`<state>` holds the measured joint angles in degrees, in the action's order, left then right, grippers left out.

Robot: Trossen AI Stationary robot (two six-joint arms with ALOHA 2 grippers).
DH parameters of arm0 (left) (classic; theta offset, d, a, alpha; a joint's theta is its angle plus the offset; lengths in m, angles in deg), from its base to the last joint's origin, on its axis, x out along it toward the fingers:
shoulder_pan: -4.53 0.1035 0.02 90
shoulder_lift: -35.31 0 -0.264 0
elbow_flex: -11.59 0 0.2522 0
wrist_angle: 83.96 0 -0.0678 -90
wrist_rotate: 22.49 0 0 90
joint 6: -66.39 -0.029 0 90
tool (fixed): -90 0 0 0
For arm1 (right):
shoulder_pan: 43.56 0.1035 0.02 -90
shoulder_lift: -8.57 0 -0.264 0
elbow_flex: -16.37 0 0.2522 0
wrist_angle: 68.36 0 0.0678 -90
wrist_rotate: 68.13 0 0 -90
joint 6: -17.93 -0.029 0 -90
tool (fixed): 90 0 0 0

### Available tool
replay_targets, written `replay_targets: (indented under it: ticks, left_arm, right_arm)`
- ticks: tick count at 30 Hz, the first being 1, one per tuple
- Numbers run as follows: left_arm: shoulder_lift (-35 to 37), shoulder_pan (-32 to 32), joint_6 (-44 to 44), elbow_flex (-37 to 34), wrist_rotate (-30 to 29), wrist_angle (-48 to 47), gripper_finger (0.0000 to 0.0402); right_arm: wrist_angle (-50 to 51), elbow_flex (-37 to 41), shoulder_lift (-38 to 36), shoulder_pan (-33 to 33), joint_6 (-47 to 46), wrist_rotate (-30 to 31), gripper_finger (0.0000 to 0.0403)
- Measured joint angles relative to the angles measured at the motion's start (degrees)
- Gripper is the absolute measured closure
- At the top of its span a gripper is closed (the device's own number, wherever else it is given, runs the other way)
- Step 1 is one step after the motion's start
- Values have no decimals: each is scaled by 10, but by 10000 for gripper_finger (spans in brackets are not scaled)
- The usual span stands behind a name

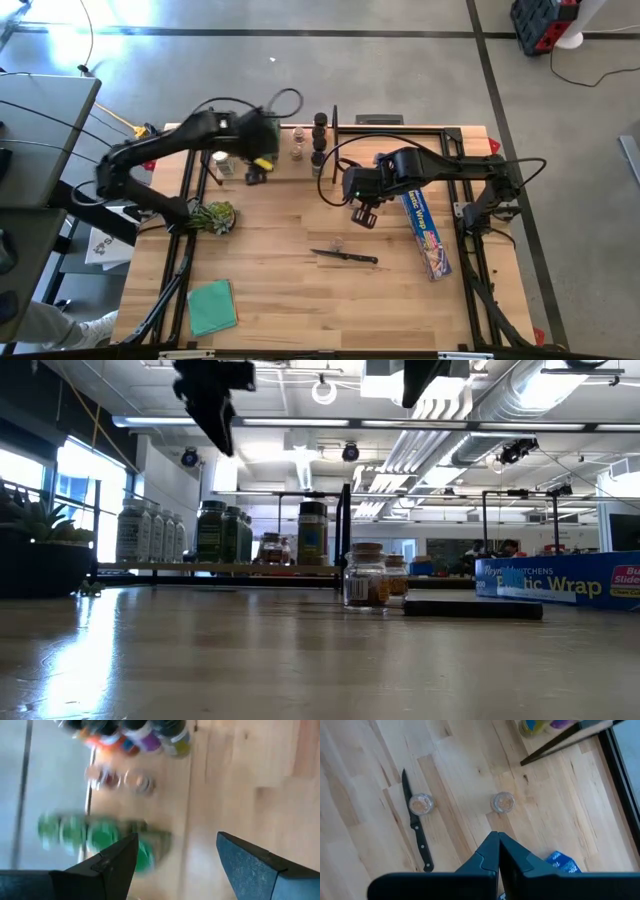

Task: Shelf spices
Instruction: Adjust the brown and green lid seasoning bottles on the shelf

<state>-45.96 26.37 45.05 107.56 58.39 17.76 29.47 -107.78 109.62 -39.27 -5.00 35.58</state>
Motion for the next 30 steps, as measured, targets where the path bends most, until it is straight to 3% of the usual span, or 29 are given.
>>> replay_targets:
  ticks: [4, 8, 12, 18, 30]
  left_arm:
    - [56, -1, 143, -12, -22, -57, 136]
    - [108, 13, 179, -104, -13, -54, 150]
    - [162, 24, 172, -225, 17, 31, 175]
    - [177, 26, 126, -342, -46, 156, 217]
    - [164, 48, 63, -384, -81, 269, 329]
  right_arm:
    - [-16, 0, 0, 0, 13, 0, 403]
    - [-27, 0, 0, 0, 25, 0, 403]
    - [-31, 0, 0, 0, 36, 0, 403]
    - [-42, 0, 0, -2, 39, 0, 403]
    - [-47, 0, 0, -2, 39, -2, 403]
